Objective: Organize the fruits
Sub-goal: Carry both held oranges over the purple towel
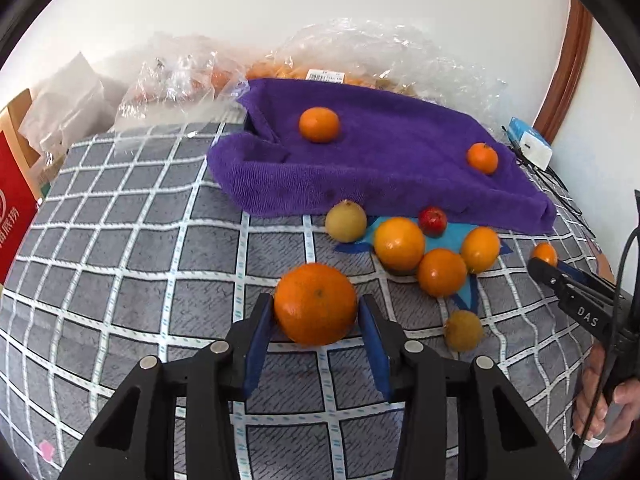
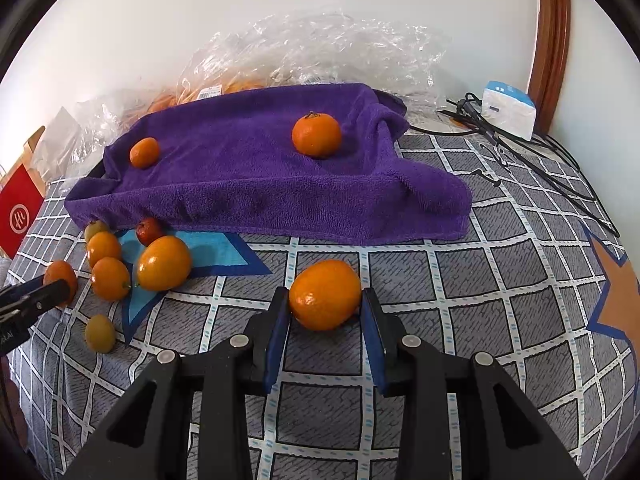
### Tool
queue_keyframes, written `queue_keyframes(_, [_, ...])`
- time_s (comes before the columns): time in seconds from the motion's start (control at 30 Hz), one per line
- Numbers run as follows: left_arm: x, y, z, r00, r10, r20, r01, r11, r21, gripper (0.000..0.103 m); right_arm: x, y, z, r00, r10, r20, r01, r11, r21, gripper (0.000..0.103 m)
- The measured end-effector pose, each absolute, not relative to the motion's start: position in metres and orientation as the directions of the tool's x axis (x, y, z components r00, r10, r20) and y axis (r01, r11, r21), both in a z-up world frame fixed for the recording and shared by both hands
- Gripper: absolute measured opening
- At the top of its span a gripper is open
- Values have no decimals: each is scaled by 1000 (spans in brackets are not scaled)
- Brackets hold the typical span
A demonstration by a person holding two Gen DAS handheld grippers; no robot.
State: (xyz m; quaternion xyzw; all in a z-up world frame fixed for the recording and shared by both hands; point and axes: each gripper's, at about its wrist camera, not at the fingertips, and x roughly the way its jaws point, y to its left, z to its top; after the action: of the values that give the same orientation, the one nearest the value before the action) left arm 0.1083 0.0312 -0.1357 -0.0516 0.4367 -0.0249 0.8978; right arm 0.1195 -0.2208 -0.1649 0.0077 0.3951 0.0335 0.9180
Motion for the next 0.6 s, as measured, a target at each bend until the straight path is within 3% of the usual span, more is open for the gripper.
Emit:
queue_keyframes(0.23, [106,35,-139,651,-85,-754,-27,990,-135,44,121,-222,-165,683,73,-727,-58,997,46,36])
queue_keyframes(0.37, [109,30,-141,646,-108,-755,-2,990,-143,56,121,-220,-165,682,70,-728,-62,997,38,36])
queue_keyframes(0.5, [109,27,-141,645,-93,-758,-1,992,-123,56,120,-216,-165,686,58,-726,-69,998,15,36])
queue_keyframes(0.6, [105,37,-139,658,-119,-744,-21,984,-175,42,118,-216,-164,691,62,-720,-73,997,15,35])
